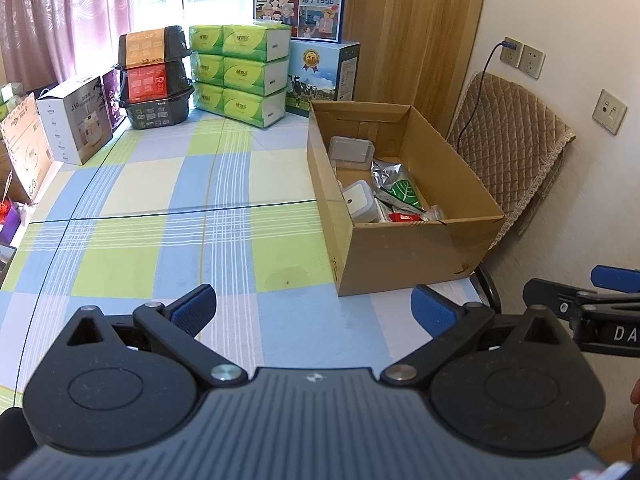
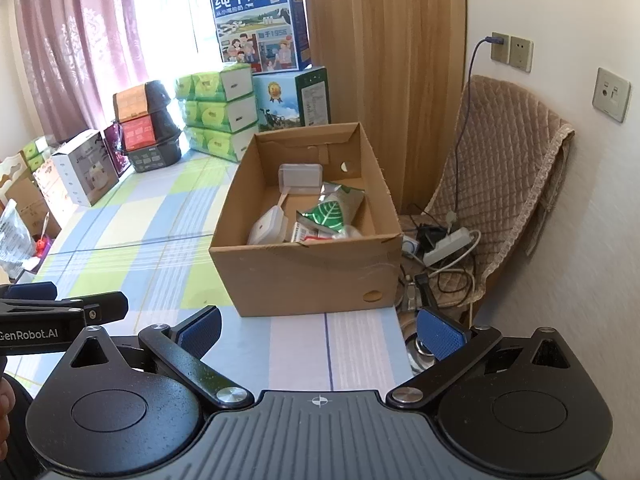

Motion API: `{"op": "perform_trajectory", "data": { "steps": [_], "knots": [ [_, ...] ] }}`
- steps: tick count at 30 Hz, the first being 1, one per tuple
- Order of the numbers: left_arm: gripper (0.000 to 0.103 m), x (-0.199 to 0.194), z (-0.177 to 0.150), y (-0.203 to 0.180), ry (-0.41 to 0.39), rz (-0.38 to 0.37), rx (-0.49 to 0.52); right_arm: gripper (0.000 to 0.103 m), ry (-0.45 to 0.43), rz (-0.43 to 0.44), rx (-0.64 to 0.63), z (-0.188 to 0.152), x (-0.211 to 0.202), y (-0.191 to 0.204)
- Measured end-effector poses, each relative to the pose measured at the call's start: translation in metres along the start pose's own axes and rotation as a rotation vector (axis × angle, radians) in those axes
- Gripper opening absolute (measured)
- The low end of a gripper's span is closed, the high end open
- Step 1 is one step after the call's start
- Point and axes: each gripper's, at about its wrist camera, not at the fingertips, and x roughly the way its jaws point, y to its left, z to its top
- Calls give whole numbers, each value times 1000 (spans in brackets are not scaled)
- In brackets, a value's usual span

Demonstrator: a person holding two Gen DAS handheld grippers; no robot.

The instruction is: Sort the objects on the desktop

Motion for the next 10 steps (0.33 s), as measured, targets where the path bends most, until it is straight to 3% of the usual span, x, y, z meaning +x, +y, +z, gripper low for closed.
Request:
{"op": "perform_trajectory", "data": {
  "steps": [10],
  "knots": [
    [102, 0, 3, -1, 10, -29, -24, 101, 4, -6, -1, -3, 0, -3]
  ]
}}
